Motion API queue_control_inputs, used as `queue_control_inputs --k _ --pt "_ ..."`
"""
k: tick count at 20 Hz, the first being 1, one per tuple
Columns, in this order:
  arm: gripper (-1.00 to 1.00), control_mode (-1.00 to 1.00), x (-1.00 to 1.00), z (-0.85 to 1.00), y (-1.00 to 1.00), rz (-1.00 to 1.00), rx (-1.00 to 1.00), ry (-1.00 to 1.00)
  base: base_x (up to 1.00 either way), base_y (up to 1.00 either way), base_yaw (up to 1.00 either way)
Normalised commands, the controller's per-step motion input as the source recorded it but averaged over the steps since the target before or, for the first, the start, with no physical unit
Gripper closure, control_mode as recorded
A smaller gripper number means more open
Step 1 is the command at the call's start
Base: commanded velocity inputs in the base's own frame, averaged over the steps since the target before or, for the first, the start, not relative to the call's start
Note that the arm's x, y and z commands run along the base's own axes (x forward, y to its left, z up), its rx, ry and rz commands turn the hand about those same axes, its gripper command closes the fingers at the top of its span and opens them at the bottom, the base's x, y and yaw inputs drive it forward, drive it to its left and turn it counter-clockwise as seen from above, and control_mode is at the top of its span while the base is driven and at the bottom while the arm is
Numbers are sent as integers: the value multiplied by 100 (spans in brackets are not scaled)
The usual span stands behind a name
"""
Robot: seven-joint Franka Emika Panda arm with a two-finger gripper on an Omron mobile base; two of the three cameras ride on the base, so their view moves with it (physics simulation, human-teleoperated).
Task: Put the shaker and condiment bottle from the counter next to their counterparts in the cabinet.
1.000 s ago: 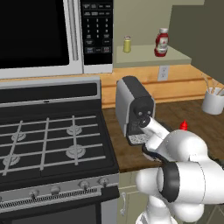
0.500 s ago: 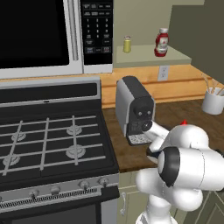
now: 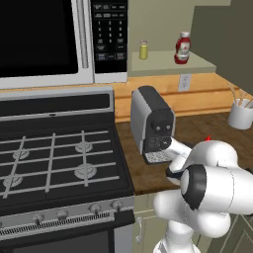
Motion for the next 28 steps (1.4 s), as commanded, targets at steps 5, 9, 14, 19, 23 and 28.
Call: queue_control_inputs --k 5,9,14,19,23,28 --pt "-100 -100 1 1 -3 0 0 -2 0 0 0" --pt "-100 -100 7 0 -21 0 0 -3 0 0 0" --pt "-100 -100 7 0 -12 0 0 -1 0 0 0" --pt "-100 -100 0 -1 -27 0 0 -7 0 0 0" --pt "-100 -100 0 0 -32 0 0 -10 0 0 0" --pt "100 -100 0 -14 -25 0 0 -9 0 0 0"
